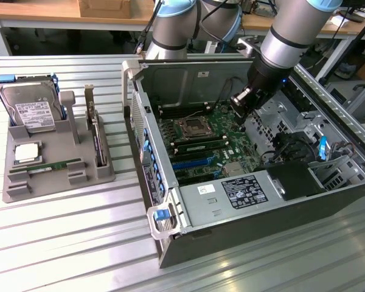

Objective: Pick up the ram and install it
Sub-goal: 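Press down the ram until it locks into place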

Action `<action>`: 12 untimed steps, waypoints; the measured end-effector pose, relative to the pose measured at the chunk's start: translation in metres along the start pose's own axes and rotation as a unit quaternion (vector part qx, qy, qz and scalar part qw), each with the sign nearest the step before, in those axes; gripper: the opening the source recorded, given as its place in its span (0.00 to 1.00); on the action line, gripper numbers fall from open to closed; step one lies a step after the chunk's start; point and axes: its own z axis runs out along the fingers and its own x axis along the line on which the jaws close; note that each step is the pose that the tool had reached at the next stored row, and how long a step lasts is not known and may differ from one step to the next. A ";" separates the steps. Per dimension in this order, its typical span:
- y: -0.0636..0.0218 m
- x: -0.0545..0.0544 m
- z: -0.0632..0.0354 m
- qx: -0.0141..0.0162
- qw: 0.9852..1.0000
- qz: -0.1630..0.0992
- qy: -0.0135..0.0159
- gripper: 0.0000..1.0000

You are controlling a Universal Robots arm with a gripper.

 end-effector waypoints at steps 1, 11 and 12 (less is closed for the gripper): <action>0.0000 0.000 0.0000 0.000 1.000 0.002 0.000 0.11; 0.0000 0.000 0.0000 0.000 0.999 0.054 -0.003 0.11; 0.0000 0.000 0.0000 0.000 0.998 0.059 -0.003 0.11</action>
